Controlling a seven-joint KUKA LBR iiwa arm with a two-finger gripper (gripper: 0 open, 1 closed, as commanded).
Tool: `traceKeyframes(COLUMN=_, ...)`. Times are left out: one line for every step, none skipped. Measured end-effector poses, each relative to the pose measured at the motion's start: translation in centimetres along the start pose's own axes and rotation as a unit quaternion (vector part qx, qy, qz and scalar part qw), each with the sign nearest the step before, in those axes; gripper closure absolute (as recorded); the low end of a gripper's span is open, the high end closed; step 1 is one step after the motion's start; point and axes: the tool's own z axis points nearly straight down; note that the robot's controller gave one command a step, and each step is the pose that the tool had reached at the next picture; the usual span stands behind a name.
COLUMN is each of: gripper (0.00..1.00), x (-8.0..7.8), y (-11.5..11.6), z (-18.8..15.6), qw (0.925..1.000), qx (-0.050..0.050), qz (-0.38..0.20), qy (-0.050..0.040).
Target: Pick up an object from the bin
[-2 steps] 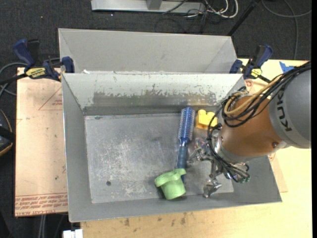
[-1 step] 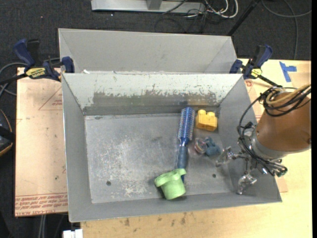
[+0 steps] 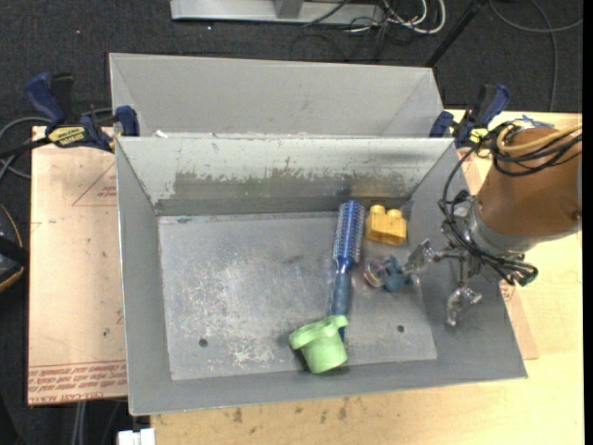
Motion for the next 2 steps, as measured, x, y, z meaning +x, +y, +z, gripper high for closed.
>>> traceKeyframes(gripper=0.00, x=3.1, y=3.3, z=2.1, qw=0.9966, qx=-0.004, qz=-0.082, qy=-0.0012)
traceKeyframes(gripper=0.00, x=4.2, y=4.6, z=1.5, qw=0.9730, qx=-0.007, qz=-0.231, qy=-0.0070)
